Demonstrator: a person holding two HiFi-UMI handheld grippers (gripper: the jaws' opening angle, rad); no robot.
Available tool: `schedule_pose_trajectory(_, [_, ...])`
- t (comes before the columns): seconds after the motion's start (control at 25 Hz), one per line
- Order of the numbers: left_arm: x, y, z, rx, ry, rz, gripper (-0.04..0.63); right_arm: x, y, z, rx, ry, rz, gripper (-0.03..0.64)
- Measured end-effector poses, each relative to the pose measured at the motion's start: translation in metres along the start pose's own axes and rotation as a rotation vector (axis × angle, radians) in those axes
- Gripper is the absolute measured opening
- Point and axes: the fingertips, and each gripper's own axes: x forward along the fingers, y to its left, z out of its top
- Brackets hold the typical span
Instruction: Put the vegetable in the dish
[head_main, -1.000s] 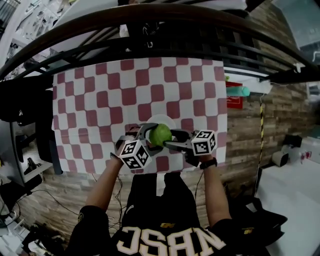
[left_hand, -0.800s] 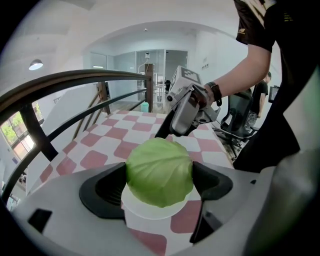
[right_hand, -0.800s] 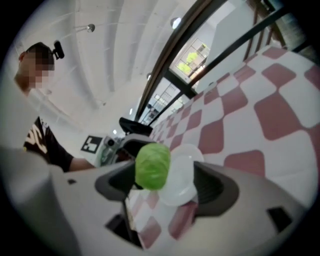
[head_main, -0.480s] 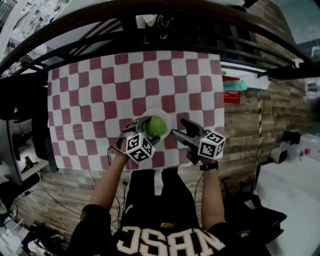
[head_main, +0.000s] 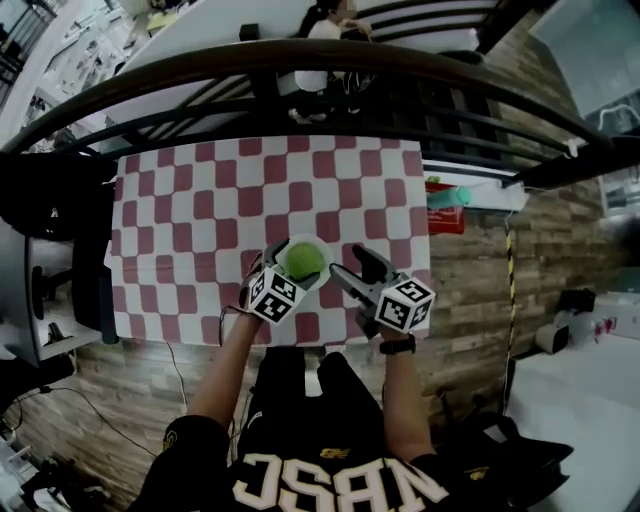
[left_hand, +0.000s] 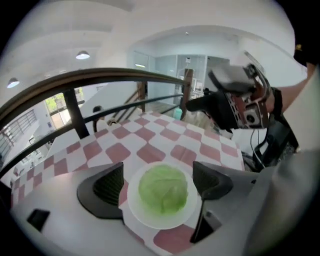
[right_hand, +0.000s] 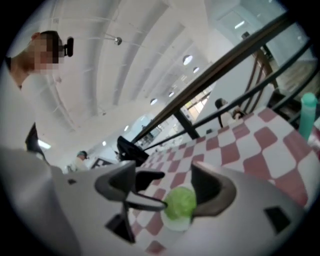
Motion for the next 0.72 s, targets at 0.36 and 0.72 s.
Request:
schedule_pose_trajectory(0.36, [-0.148, 0.038, 0.156, -0.186, -0.456, 0.298, 0.432, -0.029, 0.067, 0.111, -0.448, -0.152, -0.253, 0.297])
schedule_pose_trajectory(0.72, [-0.269, 0.018, 0.236, -0.059, -0.718, 0.538, 0.229, -0.069, 0.145, 0.184, -0.709, -0.306, -0.367, 0.095])
